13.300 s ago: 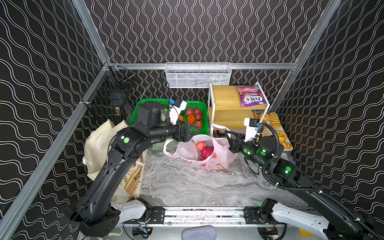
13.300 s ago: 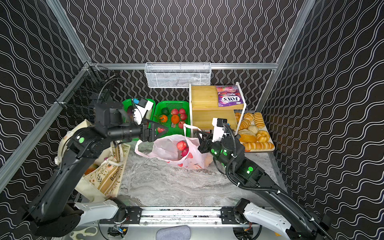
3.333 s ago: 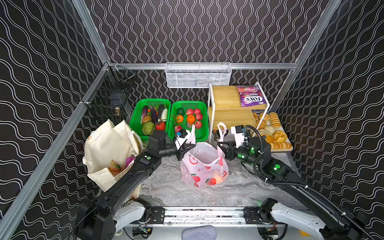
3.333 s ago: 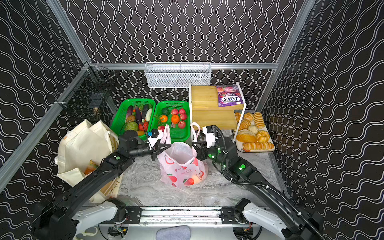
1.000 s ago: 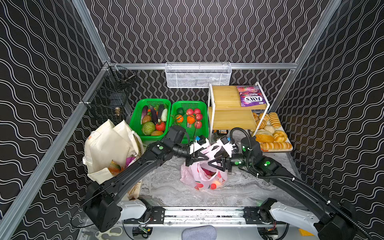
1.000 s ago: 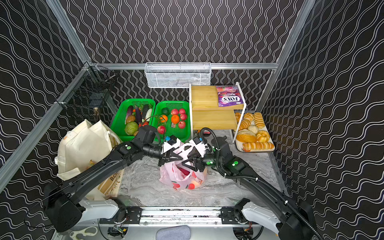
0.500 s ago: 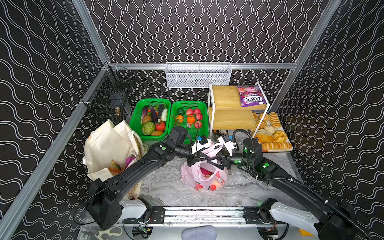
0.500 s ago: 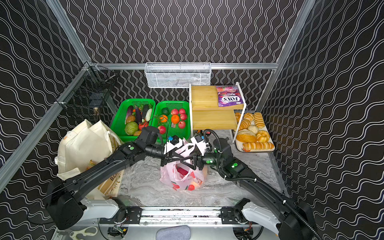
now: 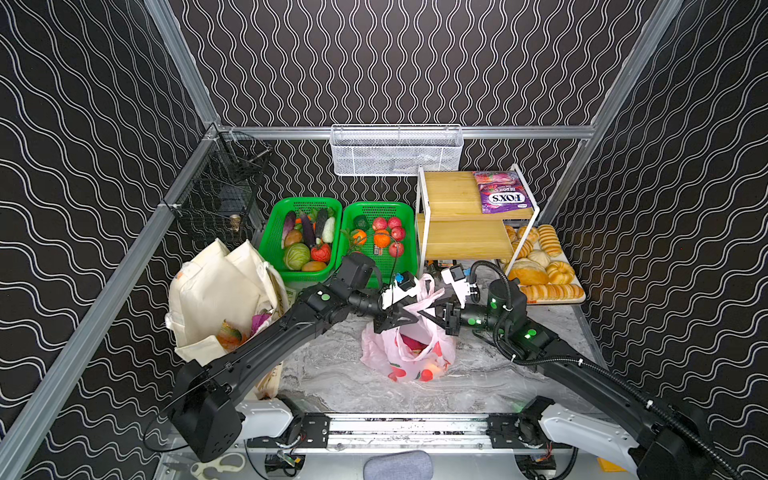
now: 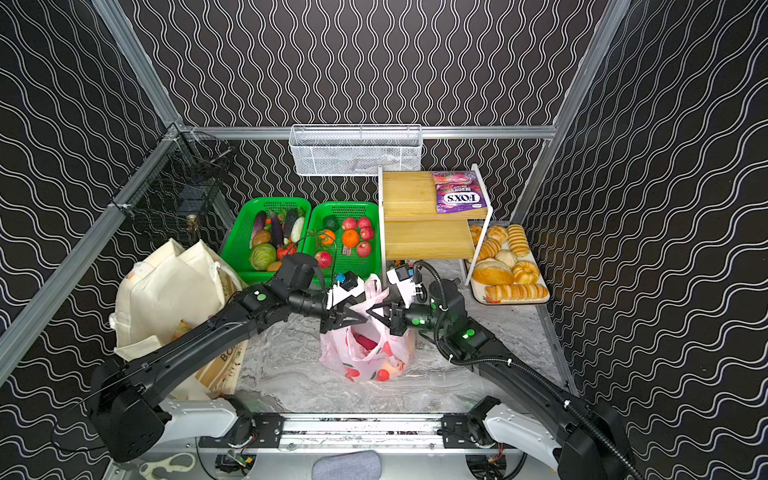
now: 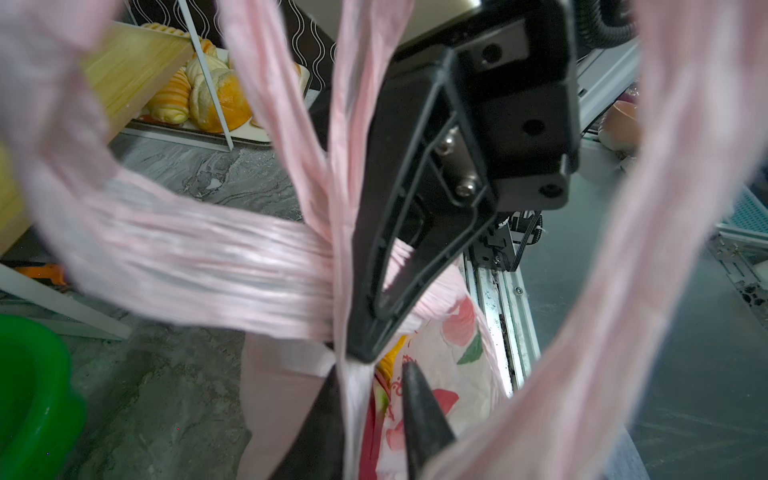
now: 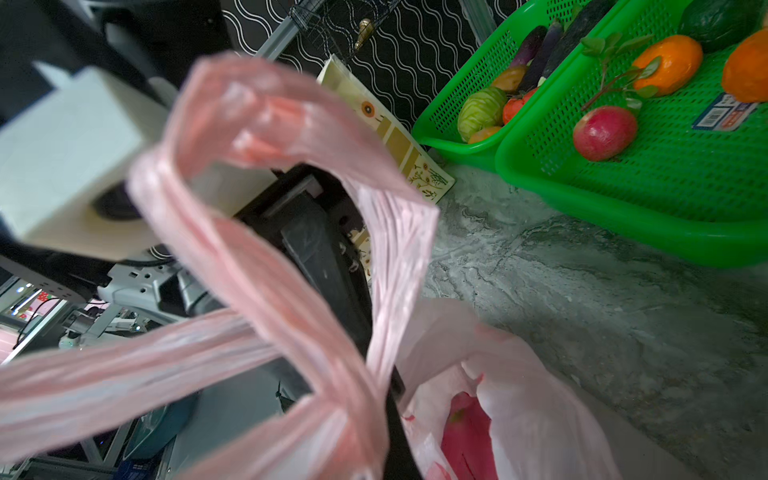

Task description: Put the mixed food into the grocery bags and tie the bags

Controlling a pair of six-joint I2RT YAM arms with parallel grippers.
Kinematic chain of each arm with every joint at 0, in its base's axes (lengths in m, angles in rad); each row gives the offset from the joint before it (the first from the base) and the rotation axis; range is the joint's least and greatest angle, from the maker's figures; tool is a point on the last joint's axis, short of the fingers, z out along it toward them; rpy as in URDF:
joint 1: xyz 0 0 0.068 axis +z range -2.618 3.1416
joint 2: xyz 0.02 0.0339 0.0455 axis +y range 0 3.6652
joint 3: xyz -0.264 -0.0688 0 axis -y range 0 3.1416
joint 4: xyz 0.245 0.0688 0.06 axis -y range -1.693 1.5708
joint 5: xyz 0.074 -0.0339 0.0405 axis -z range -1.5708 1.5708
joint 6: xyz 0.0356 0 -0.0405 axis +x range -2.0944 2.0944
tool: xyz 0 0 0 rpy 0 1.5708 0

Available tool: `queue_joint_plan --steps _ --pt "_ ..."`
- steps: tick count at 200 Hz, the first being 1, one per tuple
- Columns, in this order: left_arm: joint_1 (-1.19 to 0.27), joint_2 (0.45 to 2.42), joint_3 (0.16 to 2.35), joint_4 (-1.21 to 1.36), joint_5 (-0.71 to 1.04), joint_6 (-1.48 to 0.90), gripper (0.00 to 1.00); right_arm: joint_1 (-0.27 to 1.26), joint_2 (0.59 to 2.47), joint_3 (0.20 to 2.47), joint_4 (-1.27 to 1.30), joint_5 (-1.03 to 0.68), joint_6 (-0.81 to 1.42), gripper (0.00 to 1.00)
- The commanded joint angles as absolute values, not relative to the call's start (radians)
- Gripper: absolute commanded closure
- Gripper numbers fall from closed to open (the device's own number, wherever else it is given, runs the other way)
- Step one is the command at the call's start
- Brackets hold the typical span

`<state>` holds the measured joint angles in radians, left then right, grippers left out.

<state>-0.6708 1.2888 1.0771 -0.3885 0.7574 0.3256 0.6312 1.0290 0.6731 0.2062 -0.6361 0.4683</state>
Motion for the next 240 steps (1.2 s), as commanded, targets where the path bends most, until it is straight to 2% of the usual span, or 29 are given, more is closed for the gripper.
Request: queue_joint_plan --steps 1,18,38,65,95,116,144,183,219,240 --pt "-0.672 1.262 1.091 -0.464 0.735 0.372 0.52 0.627 1.022 0.669 0.253 -0.612 0.488 0.97" --pt "-0.667 1.228 1.086 -0.493 0.712 0.39 0.42 0.622 1.028 0.669 0.257 -0.628 0.488 0.98" --pt "-0.659 1.176 1.06 -0.491 0.706 0.393 0.37 0.618 1.037 0.672 0.257 -0.643 0.485 0.98" --pt "-0.629 1.136 1.037 -0.504 0.689 0.4 0.35 0.612 1.045 0.67 0.272 -0.656 0.491 0.98" --pt "-0.55 1.135 1.019 -0.521 0.734 0.401 0.38 0.608 1.056 0.671 0.283 -0.688 0.494 0.98" --pt "-0.526 1.144 1.006 -0.487 0.782 0.384 0.45 0.607 1.061 0.678 0.275 -0.702 0.491 0.97" --pt "-0.526 1.191 1.008 -0.46 0.849 0.374 0.72 0.607 1.07 0.682 0.273 -0.706 0.497 0.94" --pt "-0.527 1.26 1.04 -0.45 0.927 0.349 1.0 0.607 1.069 0.681 0.256 -0.698 0.495 0.87" --pt "-0.526 1.265 1.04 -0.407 0.951 0.321 1.0 0.607 1.044 0.674 0.217 -0.67 0.467 0.71" --pt "-0.526 1.261 1.033 -0.387 0.954 0.311 1.0 0.607 1.022 0.662 0.2 -0.666 0.448 0.55"
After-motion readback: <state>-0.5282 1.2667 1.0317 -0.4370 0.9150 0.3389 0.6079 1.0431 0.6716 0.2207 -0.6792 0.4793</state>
